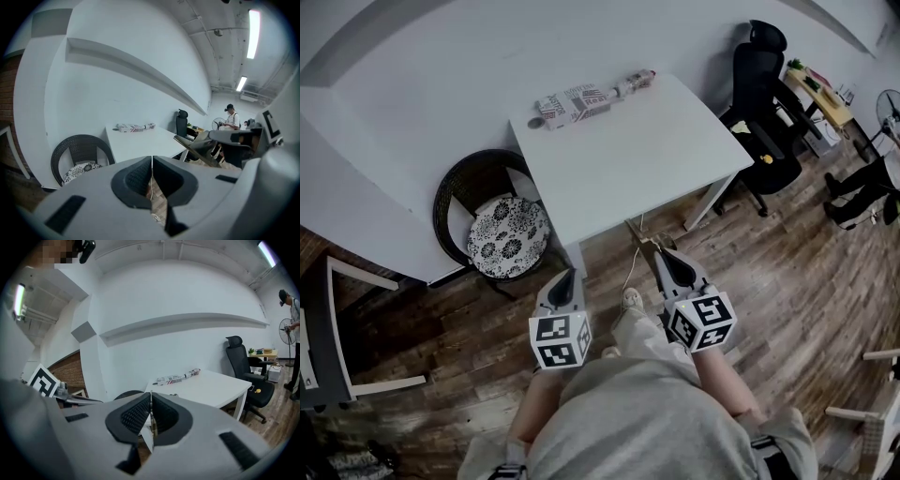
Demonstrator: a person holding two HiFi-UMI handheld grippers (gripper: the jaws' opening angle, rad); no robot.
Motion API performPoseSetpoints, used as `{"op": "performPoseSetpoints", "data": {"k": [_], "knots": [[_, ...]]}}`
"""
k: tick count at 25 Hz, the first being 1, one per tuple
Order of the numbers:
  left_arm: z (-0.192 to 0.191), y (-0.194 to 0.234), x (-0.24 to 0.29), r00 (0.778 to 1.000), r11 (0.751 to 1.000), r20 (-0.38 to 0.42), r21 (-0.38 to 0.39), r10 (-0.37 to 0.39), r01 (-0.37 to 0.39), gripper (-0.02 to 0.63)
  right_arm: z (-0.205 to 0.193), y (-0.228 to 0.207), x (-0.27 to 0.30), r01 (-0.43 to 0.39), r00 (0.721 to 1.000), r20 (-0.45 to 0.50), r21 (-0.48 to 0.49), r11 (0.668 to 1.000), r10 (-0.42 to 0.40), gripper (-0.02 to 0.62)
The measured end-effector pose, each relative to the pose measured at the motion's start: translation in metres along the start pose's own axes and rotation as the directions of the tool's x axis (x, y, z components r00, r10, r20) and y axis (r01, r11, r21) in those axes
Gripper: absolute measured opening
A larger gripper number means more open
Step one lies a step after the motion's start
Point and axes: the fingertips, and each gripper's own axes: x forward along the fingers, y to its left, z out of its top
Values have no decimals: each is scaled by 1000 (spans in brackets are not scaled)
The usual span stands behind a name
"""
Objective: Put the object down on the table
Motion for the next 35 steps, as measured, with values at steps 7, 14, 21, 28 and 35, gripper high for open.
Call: {"op": "performPoseSetpoints", "data": {"k": [7,14,21,28,35], "knots": [[10,23,31,999,999,-15,-11,49,-49,11,3,-22,53,-24,1000,-19,-12,1000,24,14],[20,39,73,996,996,-38,-19,85,-86,11,2,-52,118,-49,997,-56,-36,998,47,14],[25,51,116,992,992,-58,-44,116,-119,11,-12,-79,180,-78,991,-116,-48,996,72,14],[26,57,151,988,990,-81,-45,129,-133,11,-34,-99,233,-94,979,-190,-68,993,80,14],[25,56,173,987,991,-98,-46,125,-129,11,-53,-116,274,-87,968,-242,-68,994,69,14]]}}
